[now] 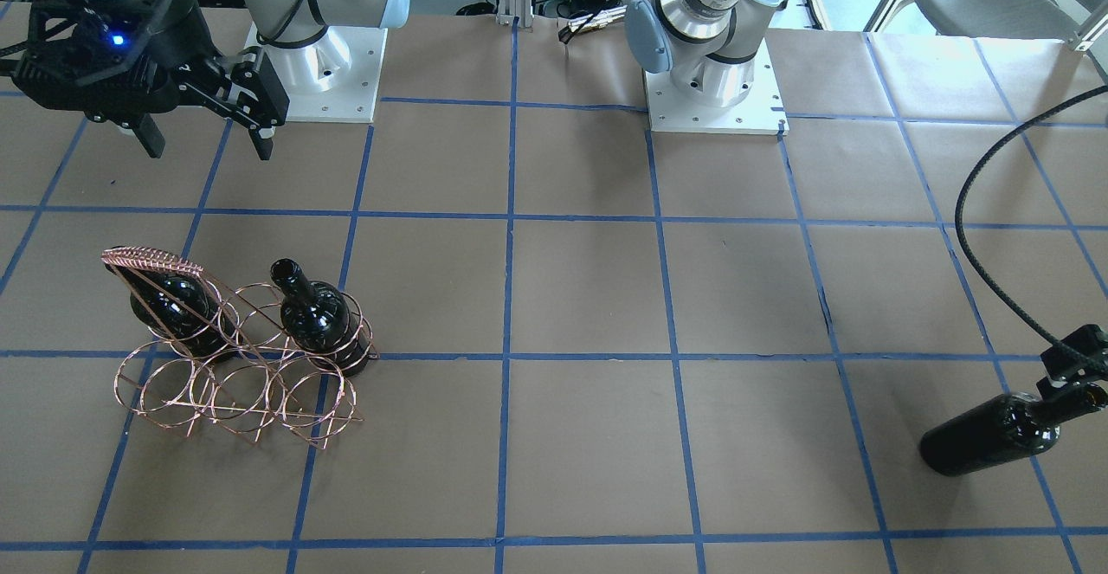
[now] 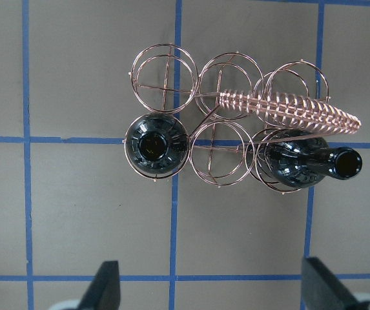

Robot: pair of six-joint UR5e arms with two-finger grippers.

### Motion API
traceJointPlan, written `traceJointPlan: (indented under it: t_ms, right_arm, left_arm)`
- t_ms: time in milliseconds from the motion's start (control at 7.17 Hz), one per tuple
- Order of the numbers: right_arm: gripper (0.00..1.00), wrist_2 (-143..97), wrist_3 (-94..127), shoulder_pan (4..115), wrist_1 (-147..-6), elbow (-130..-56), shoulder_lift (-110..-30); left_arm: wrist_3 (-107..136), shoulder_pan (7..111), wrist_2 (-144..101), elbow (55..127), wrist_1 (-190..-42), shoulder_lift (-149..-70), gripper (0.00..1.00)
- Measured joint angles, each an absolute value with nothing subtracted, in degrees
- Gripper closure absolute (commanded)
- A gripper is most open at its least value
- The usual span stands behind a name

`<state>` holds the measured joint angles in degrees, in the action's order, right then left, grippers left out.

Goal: Place wine into wine basket
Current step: 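Lower the left gripper and close it on the bottle neck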

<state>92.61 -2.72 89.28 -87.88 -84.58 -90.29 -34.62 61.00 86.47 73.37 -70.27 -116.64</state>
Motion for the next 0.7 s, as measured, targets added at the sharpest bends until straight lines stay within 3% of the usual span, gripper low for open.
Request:
traceJointPlan:
  t_ms: [698]
  right_arm:
    - [0.0, 92.3, -2.7, 89.4, -87.9, -84.8, -90.3]
  left_arm:
    - [-34.5, 61.0, 86.8, 73.2, -70.5, -117.8, 0.33]
